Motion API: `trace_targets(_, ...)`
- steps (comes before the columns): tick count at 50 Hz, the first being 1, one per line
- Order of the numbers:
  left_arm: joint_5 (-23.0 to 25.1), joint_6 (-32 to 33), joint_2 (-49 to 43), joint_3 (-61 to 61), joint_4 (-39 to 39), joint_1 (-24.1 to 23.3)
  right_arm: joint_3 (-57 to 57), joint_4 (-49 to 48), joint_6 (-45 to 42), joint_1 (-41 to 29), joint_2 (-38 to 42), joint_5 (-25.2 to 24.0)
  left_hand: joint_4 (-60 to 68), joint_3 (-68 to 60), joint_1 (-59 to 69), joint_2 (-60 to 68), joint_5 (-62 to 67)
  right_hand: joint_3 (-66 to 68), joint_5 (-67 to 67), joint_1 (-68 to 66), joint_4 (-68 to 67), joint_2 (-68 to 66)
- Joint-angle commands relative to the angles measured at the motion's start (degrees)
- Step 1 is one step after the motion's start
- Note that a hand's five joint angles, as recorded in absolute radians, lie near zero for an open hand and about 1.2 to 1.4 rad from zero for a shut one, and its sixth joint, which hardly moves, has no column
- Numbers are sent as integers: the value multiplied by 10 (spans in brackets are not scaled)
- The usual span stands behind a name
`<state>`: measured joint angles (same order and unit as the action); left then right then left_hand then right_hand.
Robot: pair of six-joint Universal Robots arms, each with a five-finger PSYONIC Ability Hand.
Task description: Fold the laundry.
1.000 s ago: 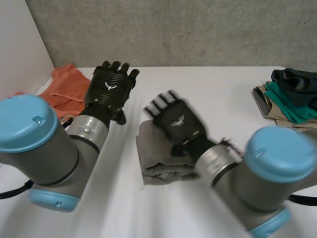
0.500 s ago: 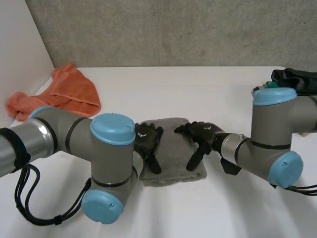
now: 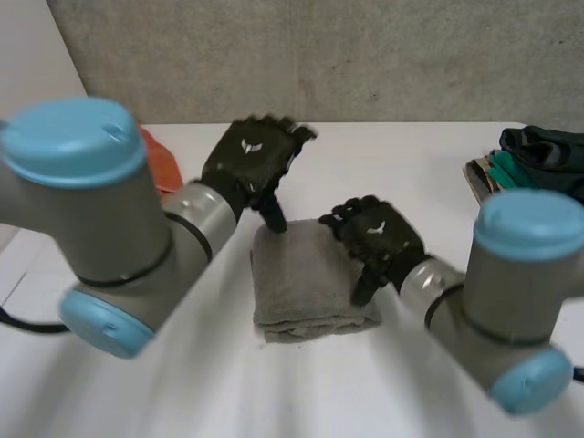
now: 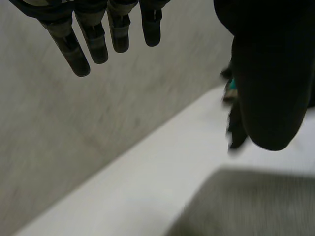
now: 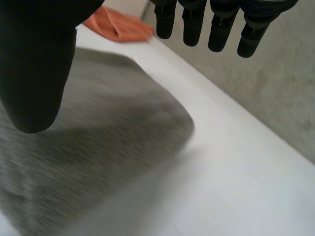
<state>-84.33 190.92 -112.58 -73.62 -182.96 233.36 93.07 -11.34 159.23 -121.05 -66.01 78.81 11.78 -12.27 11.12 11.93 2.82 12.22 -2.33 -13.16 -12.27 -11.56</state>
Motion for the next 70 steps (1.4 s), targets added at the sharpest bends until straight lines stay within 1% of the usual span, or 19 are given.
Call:
trace_targets(1, 188, -5, 30, 6, 11, 42, 104, -125, -10, -59, 3, 4, 28, -23, 35, 27, 18, -22, 23, 32, 23, 16)
trace_targets(4, 203, -5, 32, 7, 25, 50, 106, -144, -15, -62, 35, 11, 28, -23, 35, 27, 18, -22, 23, 32, 23, 16)
trace_targets(13, 204, -5, 23, 1, 26, 46, 77, -174, -75, -58, 96, 28, 25, -20, 31, 23, 14, 0, 1, 9, 0, -7)
trace_targets(17, 204, -6, 22, -2, 26, 46, 69, -199, -76, -57, 103, 28, 25, -20, 31, 23, 14, 78, -77, -68, -77, -84)
trace_targets(31, 204, -7, 24, -4, 26, 46, 8, -200, -72, -56, 134, 28, 26, -21, 33, 25, 16, 106, -105, -97, -106, -113)
trace_targets(32, 204, -7, 24, -4, 26, 46, 4, -200, -72, -56, 137, 26, 26, -21, 33, 25, 16, 123, -122, -114, -123, -130)
trace_targets(35, 204, -7, 24, -5, 26, 46, -16, -200, -71, -56, 153, 22, 26, -21, 33, 25, 16, 353, -352, -343, -352, -359)
trace_targets(36, 204, -7, 24, -5, 26, 46, -20, -200, -71, -56, 158, 21, 26, -21, 33, 25, 16, 462, -461, -453, -461, -469)
trace_targets(37, 204, -7, 24, -4, 26, 46, -31, -201, -71, -56, 164, 21, 26, -21, 33, 25, 16, 676, -675, -666, -675, -682)
trace_targets(43, 204, -7, 31, -1, 26, 49, -64, -207, -67, -40, 149, 26, 21, -16, 28, 20, 11, 678, -677, -668, -677, -684)
trace_targets(47, 204, -7, 33, 6, 22, 48, -105, -207, -60, 9, 100, 22, 21, -16, 28, 20, 11, 678, -677, -668, -677, -684)
trace_targets(51, 203, -7, 58, 8, 12, 48, -156, -210, -12, 60, 75, 10, 21, -16, 28, 20, 11, 678, -677, -668, -677, -684)
trace_targets(59, 204, -39, 79, 7, 7, 49, -264, -249, 135, 227, 46, -43, 21, -16, 28, 20, 11, 678, -677, -668, -677, -684)
trace_targets(60, 205, -42, 79, 7, 7, 49, -279, -270, 164, 266, 48, -55, 21, -16, 28, 20, 11, 678, -677, -668, -677, -684)
trace_targets(62, 206, -48, 81, 2, 7, 47, -289, -294, 191, 307, 54, -67, 23, -18, 30, 22, 13, 678, -677, -668, -677, -684)
trace_targets(63, 206, -49, 81, 1, 7, 46, -299, -316, 211, 344, 66, -86, 23, -18, 30, 22, 13, 678, -677, -668, -677, -684)
trace_targets(66, 206, -49, 81, -1, 7, 43, -316, -344, 236, 390, 103, -118, 25, -20, 31, 23, 14, 678, -677, -668, -677, -684)
trace_targets(67, 206, -49, 81, -2, 7, 43, -327, -358, 249, 415, 133, -142, 25, -20, 31, 23, 14, 678, -677, -668, -677, -684)
trace_targets(70, 206, -49, 79, -6, 7, 42, -348, -379, 265, 444, 177, -183, 25, -20, 31, 23, 14, 678, -677, -668, -677, -684)
